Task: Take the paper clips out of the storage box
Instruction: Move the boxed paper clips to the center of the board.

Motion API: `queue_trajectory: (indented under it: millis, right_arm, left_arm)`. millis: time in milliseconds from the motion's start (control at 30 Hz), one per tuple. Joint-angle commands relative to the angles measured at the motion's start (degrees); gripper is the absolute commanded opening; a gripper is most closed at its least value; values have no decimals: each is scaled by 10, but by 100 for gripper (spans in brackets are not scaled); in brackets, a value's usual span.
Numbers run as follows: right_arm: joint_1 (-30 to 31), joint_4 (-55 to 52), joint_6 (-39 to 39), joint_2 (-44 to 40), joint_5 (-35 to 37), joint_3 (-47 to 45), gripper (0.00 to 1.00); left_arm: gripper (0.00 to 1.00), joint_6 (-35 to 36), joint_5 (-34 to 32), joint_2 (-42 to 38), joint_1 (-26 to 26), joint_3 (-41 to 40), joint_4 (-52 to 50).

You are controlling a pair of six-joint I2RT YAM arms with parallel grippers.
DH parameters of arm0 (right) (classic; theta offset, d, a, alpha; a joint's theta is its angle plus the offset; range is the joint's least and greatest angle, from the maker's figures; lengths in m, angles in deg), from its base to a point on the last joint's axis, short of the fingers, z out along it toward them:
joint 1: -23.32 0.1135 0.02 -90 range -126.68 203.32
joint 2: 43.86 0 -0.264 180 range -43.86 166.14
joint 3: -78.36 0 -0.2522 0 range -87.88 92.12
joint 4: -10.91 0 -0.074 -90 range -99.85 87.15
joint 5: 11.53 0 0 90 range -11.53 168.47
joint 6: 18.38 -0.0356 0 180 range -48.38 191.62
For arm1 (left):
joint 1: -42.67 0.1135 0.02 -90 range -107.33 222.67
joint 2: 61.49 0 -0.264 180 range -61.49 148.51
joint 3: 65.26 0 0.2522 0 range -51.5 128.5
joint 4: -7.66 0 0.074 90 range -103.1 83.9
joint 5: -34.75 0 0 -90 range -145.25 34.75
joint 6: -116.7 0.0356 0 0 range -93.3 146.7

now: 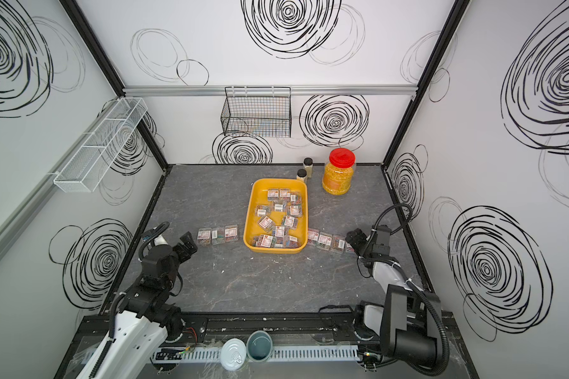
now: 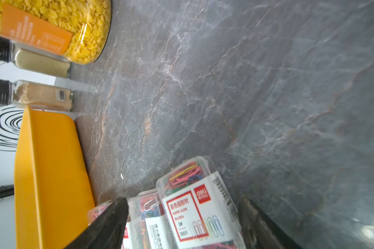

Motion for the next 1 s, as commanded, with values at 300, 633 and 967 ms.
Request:
queue_trajectory:
  millis: [300,633,967]
  right_arm:
    - [48,-44,7,-92,87,17,82]
    - [188,-17,18,-222,187,19,84]
    - [393,201,60,-171,300,46,88]
  left_arm:
    - [99,-7,-11,0,-4,-4,1]
    - [99,-3,-2,-2,-4,-5,6]
    - [99,33,44,47,-47,15,53]
